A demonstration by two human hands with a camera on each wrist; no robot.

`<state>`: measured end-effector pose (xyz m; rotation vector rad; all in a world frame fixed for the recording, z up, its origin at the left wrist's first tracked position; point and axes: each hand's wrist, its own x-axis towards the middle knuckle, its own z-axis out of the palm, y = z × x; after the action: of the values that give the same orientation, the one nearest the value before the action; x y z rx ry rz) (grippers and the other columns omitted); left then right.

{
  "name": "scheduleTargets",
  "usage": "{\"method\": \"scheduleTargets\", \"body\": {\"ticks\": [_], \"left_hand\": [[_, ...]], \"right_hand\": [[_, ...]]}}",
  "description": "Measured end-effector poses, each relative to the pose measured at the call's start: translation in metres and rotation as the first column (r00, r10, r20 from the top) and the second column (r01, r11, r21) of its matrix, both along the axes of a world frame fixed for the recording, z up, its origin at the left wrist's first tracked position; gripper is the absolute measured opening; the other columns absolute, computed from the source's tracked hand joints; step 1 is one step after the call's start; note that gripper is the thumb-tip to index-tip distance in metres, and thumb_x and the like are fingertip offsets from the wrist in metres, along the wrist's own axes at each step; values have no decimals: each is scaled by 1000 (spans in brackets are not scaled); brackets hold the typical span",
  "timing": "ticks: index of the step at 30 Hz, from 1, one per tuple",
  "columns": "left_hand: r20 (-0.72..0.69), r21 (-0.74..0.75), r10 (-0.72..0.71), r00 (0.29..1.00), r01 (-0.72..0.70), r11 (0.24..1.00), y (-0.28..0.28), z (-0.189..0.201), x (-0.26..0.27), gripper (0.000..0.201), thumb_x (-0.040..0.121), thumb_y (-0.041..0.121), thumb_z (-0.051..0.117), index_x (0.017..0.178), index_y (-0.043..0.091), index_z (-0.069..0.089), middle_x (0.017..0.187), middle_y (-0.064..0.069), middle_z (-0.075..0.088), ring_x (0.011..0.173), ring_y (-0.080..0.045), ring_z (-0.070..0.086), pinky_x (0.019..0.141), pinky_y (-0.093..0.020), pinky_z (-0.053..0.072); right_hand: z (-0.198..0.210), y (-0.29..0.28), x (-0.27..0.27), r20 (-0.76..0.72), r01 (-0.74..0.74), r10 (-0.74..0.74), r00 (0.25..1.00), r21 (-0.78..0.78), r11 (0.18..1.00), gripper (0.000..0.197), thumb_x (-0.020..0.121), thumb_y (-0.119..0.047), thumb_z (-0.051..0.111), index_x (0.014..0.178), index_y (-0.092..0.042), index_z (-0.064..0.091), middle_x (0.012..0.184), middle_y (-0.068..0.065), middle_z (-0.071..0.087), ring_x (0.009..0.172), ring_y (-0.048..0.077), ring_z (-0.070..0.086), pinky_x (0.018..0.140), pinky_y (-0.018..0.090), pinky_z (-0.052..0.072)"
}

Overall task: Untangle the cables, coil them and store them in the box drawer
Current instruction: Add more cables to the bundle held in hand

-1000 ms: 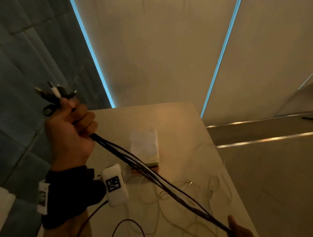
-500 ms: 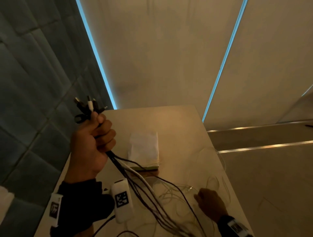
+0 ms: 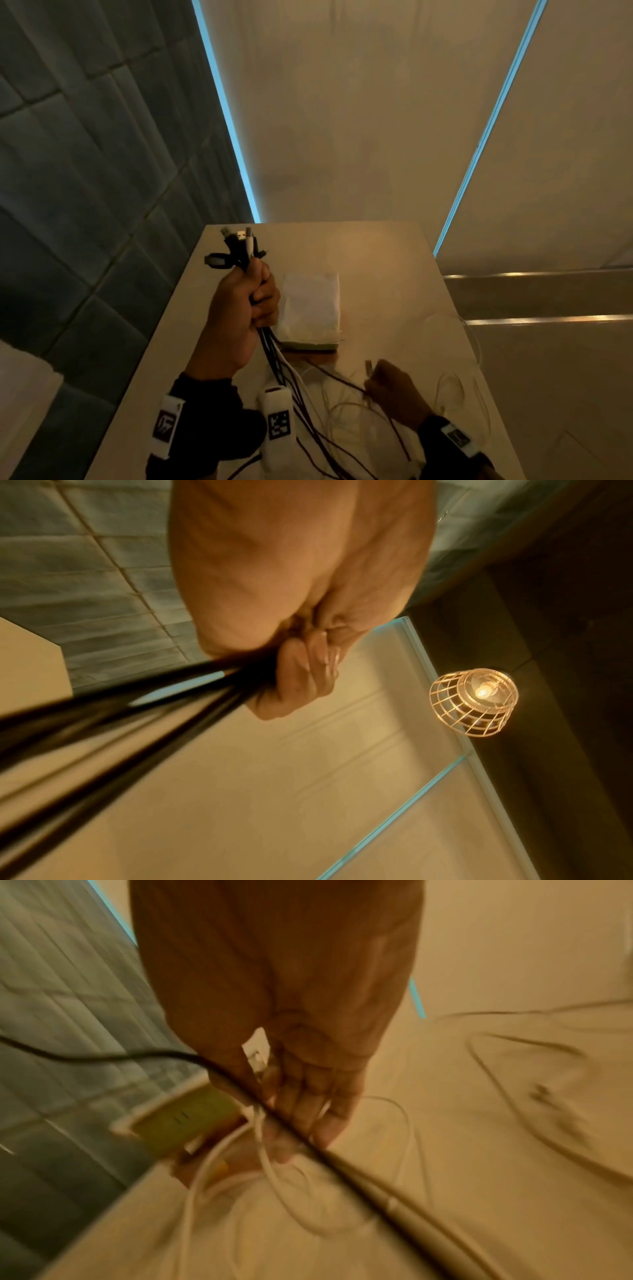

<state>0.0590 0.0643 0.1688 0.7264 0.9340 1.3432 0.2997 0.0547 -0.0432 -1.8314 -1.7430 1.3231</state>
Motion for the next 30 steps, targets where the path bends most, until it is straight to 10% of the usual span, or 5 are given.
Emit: {"method": "scheduleTargets", "body": {"ticks": [5,13,19,24,30], "left_hand": [[-218,-75,-12,976,-4,997,0,-19,20,29,102,25,37,79,12,48,51,7,30,38,-4,22,37,-19,17],[-518,22,18,855,-8,1000,-12,-23,46,17,93,32,58,85,16,57,54,3,39,44,-9,33,43,-25,30],[-398,92,138,907,-110,990,-15,-22,40,28,94,29,56,91,1,61,50,3,31,43,-10,24,42,-24,24],[-380,87,109,918,-82,993,-12,-14,40,35,91,47,51,74,20,64,58,-4,36,50,-14,34,47,-27,32],[-28,68,144,989,-142,988,-10,6,18,38,98,43,40,72,16,46,61,-1,50,53,-16,52,55,-31,48]], "right_hand": [[107,15,-35,-514,155,-14,858,233,960,21,95,-15,57,86,3,53,62,14,58,53,25,58,55,37,55],[174,18,-68,-655,185,158,739,422,888,24,95,-21,57,86,0,63,65,7,61,57,11,53,58,24,44],[170,10,-49,-688,54,209,695,340,939,21,93,-17,59,86,3,62,60,4,56,49,13,47,50,28,39],[175,6,-58,-700,26,249,669,357,934,24,93,-14,58,85,8,62,58,2,53,46,4,45,47,12,37],[141,10,-45,-691,-31,249,679,311,950,30,93,-23,57,73,-3,64,51,-13,46,46,2,34,47,14,30]]}}
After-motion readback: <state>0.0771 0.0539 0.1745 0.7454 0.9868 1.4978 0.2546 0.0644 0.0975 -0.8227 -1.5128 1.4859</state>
